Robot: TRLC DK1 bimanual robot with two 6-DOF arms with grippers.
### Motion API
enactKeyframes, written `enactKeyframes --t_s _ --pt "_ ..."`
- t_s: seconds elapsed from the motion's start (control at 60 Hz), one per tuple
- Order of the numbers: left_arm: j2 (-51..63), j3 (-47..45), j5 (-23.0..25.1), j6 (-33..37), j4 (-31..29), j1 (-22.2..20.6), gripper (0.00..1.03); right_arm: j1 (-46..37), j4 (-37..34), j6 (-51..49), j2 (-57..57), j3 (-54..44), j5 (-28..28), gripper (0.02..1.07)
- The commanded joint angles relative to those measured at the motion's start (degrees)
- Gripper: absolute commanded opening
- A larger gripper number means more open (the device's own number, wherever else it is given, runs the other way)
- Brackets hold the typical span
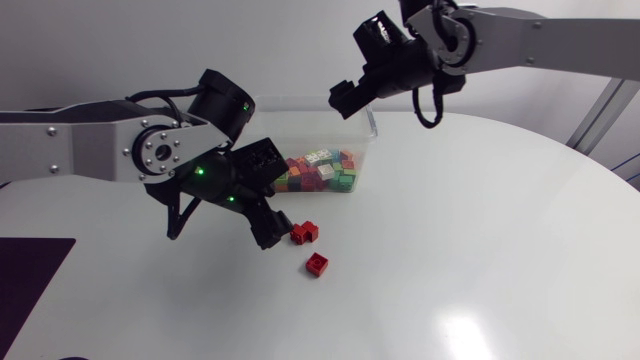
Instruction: Place the duplo bricks in the container
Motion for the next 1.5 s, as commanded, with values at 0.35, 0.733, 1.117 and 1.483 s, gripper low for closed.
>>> enactKeyframes --t_s 0.35,0.733,1.117,1.483 --pt "21.1 19.7 -2.2 -12.2 -13.8 -0.7 0.96 0.2 1.7 -2.4 -19.4 -24.1 -1.4 1.03" --pt "30.6 24.3 -4.9 -19.5 -14.1 -3.4 0.94 0.5 2.1 -1.9 -25.3 -31.3 -1.4 1.03" --pt "34.8 26.4 -5.2 -22.7 -12.4 -4.8 0.87 1.0 2.1 -1.5 -27.0 -33.0 -1.4 1.03" --pt "35.5 26.0 -5.4 -24.6 -11.8 -4.7 0.33 1.1 2.2 -1.7 -27.8 -34.9 -1.3 1.03"
